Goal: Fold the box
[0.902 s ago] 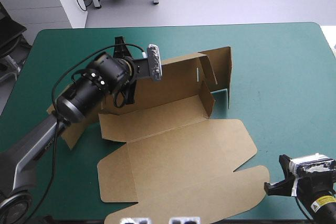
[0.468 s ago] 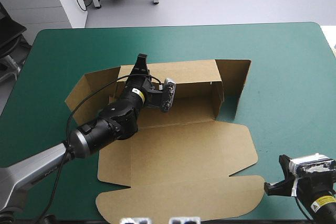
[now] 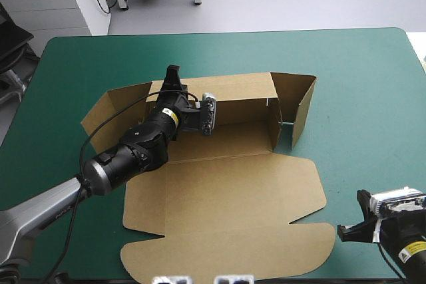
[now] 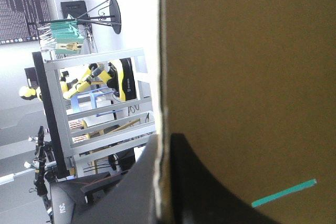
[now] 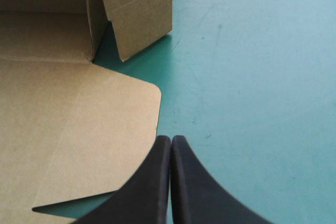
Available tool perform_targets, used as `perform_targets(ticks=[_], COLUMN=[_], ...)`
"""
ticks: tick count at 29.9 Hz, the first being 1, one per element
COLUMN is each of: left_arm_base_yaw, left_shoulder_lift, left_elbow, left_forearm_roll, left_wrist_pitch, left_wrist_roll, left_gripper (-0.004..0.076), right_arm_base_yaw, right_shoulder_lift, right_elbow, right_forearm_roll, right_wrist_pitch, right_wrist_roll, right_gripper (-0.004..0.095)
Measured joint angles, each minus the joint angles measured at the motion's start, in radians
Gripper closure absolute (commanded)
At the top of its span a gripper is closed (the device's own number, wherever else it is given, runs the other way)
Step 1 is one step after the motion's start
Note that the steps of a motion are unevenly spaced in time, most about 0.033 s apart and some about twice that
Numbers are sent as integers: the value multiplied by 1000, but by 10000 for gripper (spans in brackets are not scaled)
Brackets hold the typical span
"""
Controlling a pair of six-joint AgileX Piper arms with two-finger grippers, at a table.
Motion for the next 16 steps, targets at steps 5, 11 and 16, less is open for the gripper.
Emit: perform_targets(ticks=[5, 11, 16], left_arm_base_yaw=[1, 1, 1], left_shoulder_lift=[0, 2, 24], left_elbow=[-62, -133, -137], left_forearm_roll=[-165, -330, -344], left_wrist_pitch=[20, 51, 54], left_wrist_roll=[137, 312, 331], left_gripper=[729, 729, 729], right_arm_base_yaw=[0, 0, 0], right_shoulder_lift=[139, 367, 586], right_elbow=[-134, -329, -516], right_forearm_roll=[-9, -31, -36], right_wrist_pitch=[1, 2, 32], right_wrist_roll=[0, -9, -38], right_gripper=[922, 922, 922])
